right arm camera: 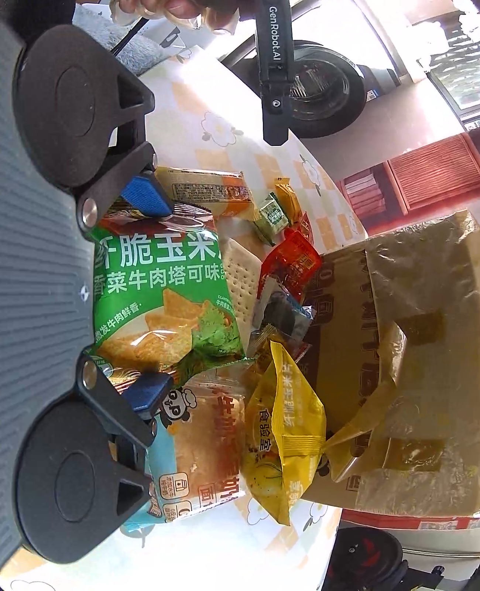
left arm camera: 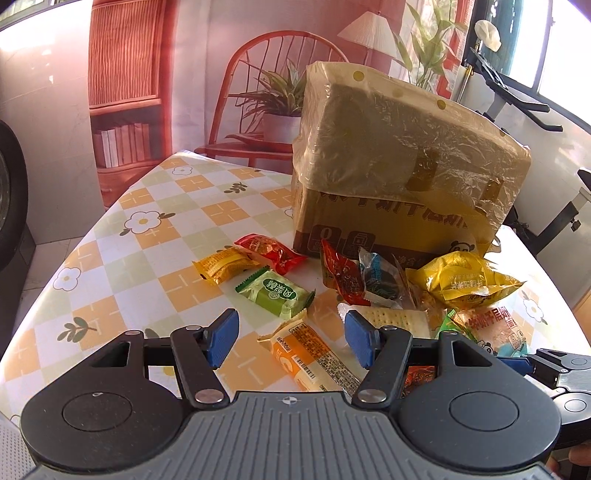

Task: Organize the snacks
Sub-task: 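Lower the right gripper onto another green corn snack bag and close it, then grasp the small red snack packet with the left gripper while the right holds the green bag, then lift both held snacks and carry them over the box opening, then open both grippers to drop the snacks into the box, then grasp the yellow snack bag with the right gripper while the left grasps the orange-labelled biscuit packet, then lift both held snacks up over the lined box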

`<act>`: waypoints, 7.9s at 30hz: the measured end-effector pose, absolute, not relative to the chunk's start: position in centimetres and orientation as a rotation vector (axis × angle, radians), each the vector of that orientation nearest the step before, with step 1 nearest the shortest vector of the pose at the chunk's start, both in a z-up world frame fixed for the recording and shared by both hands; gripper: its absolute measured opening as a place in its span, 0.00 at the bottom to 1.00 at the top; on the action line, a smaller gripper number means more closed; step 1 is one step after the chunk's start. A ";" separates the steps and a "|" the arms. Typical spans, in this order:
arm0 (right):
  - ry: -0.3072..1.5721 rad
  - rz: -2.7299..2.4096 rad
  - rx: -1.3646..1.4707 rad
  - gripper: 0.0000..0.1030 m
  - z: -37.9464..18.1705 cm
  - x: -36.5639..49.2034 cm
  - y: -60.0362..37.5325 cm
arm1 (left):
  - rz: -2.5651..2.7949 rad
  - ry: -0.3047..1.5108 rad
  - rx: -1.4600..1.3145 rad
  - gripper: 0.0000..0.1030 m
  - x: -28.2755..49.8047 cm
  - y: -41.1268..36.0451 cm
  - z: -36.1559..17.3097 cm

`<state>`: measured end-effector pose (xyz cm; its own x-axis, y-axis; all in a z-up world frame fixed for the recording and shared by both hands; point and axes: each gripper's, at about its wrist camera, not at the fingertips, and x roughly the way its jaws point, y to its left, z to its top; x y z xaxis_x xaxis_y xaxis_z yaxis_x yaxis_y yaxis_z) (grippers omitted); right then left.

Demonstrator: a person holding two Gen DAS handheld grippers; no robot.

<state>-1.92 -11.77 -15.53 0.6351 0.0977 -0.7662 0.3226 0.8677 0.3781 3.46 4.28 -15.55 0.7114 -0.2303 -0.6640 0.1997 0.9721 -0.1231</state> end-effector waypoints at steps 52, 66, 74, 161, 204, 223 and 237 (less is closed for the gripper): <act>0.522 -0.211 0.375 0.67 -8.1 0.8 -17.2 | -0.245 0.431 0.011 0.56 11.6 2.4 -5.4; 0.573 -0.294 0.398 0.67 -11.0 0.0 -18.7 | -0.409 0.772 0.086 0.56 15.5 -3.1 -18.2; 0.584 -0.274 0.429 0.67 -11.3 0.4 -19.3 | -0.426 0.920 0.097 0.37 17.7 -4.0 -22.0; 0.479 -0.292 0.482 0.85 -7.7 -0.5 -23.7 | -0.164 0.593 -0.131 0.48 8.4 3.8 -8.9; 0.723 -0.284 0.764 0.71 -16.6 0.4 -23.9 | -0.165 0.974 -0.158 0.52 7.2 1.6 -21.0; 0.654 -0.144 0.729 0.71 -14.2 0.6 -20.3 | -0.177 0.913 -0.118 0.37 6.9 0.7 -21.0; 0.297 0.009 0.644 0.71 -4.3 0.7 -20.9 | -0.254 0.568 -0.138 0.37 6.6 1.7 -8.2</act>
